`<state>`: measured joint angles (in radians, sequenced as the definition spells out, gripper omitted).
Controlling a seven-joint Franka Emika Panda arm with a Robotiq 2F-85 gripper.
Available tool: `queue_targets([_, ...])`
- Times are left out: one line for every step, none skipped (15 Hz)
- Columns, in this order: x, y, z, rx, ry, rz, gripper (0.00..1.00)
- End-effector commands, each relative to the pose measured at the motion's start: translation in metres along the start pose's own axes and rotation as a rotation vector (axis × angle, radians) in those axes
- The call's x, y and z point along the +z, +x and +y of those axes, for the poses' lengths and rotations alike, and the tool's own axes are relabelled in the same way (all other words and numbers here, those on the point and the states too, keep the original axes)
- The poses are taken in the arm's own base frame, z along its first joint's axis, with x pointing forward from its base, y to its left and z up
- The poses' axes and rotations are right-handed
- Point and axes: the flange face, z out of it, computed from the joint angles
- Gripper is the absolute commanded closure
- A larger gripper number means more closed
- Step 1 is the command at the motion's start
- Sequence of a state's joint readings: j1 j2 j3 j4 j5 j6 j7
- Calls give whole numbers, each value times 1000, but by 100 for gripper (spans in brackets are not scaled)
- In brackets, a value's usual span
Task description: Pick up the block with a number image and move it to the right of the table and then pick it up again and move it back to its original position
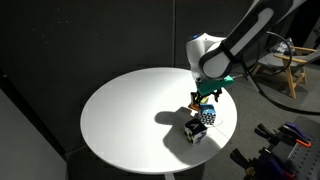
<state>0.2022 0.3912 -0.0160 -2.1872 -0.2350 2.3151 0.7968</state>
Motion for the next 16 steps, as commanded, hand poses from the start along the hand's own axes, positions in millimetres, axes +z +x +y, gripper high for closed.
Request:
queue_targets([-16,-20,18,-139,25,47,0])
queue_targets([-19,-24,21,-169,38,52,0])
queue_targets([-22,-29,24,-200,51,59,0])
queue_targets([-25,-33,27,-227,66,60,0])
queue_targets([-29,-36,30,-248,76,67,0])
queue_targets([-33,-40,34,-265,82,67,0])
queue_targets([-36,-43,37,-280,91,71,0])
queue_targets([-41,-47,42,-288,101,69,0])
queue_targets([-45,-50,46,-293,111,67,0])
queue_targets([-50,-52,50,-299,122,67,0])
queue_targets([-54,-55,55,-301,139,65,0])
queue_targets([-59,-57,59,-302,155,63,0])
queue_targets([-64,-58,64,-300,172,62,0])
queue_targets([-69,-60,68,-300,189,61,0])
queue_targets([-73,-62,73,-299,204,61,0])
queue_targets([-76,-63,77,-301,218,60,0])
